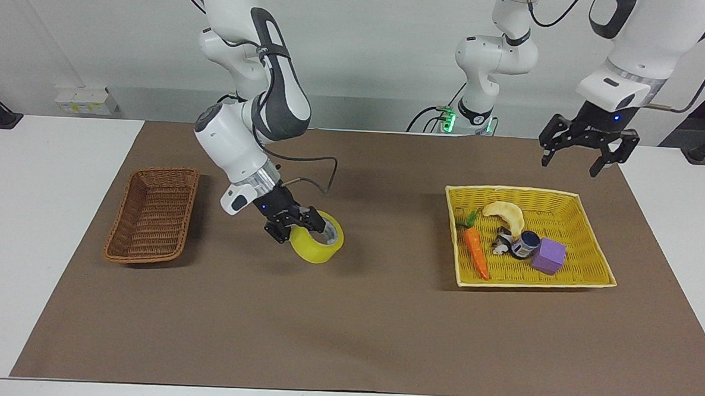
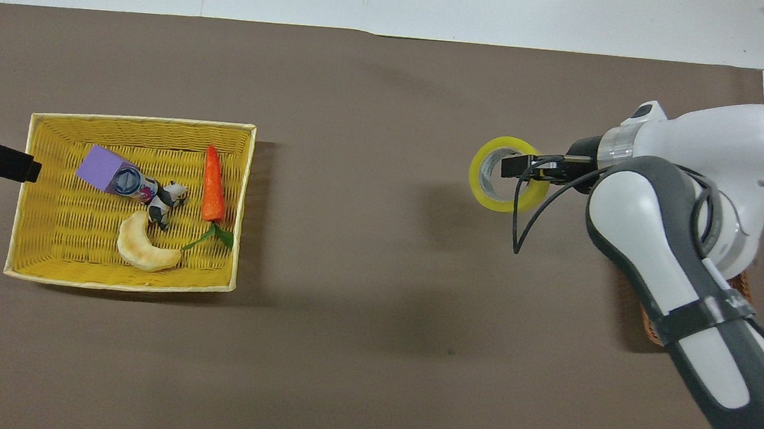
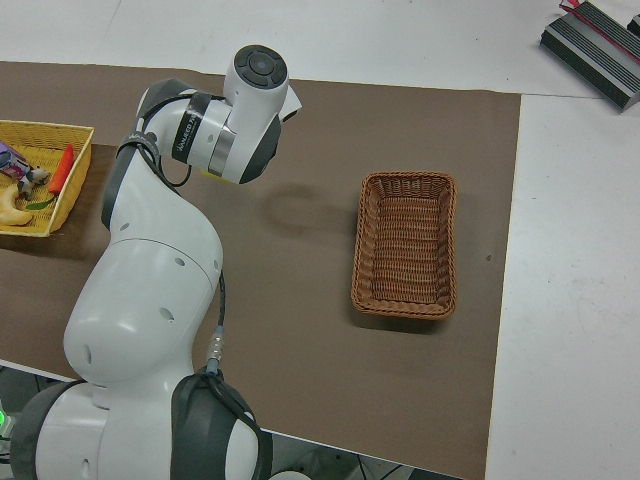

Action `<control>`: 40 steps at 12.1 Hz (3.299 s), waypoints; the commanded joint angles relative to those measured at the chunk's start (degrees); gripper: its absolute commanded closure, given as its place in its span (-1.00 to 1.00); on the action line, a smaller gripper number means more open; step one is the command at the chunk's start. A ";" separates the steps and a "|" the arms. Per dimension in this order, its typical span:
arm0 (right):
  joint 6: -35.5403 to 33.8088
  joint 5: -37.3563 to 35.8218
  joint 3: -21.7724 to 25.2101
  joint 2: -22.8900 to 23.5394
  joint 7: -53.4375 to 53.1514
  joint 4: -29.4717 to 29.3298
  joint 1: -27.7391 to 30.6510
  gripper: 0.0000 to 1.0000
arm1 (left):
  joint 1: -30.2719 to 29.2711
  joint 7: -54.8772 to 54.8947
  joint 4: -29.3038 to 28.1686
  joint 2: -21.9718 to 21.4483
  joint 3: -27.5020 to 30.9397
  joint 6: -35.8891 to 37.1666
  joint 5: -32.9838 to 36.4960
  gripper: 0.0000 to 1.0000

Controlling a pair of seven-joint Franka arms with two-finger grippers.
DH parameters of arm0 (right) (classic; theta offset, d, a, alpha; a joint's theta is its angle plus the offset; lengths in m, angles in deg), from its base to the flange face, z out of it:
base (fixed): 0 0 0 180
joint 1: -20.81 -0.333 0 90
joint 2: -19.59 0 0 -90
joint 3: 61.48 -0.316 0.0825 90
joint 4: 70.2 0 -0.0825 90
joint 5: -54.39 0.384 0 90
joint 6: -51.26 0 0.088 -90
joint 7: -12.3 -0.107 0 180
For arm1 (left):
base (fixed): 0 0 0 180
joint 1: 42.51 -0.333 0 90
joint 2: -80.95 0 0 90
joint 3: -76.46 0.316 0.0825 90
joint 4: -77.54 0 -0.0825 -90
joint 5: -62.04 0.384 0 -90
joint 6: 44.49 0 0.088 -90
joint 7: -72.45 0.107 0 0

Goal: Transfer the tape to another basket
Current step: 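Carry the tape over the wicker basket while the left gripper withdraws, then lower the tape into the wicker basket and open the right gripper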

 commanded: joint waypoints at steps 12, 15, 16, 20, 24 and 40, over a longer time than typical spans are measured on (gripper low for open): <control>-15.03 -37.98 0.11 -4.47 -13.04 -0.62 14.83 1.00 | -0.69 0.10 0.92 -1.21 -0.78 0.90 0.90 -1.00; -10.92 -42.83 0.11 -5.62 -12.87 7.02 16.94 1.00 | -0.69 0.10 1.01 -1.21 -0.78 0.90 0.90 -1.00; -8.03 -43.63 0.11 -6.40 -12.69 10.09 17.82 1.00 | -0.69 0.10 0.92 -1.21 -0.78 0.90 0.90 -1.00; -4.66 -46.27 0.02 -6.32 -12.52 13.91 19.06 -1.00 | -0.69 0.18 0.92 -1.21 -0.78 0.90 0.90 -1.00; -4.22 -46.36 -0.07 -5.62 -13.22 12.68 18.27 -1.00 | -0.69 0.10 1.01 -1.30 -0.78 0.90 0.90 -1.00; -3.87 -32.43 -0.68 -5.35 -12.25 0.48 16.51 -1.00 | -0.69 0.10 1.01 -1.30 -0.78 0.90 0.90 -1.00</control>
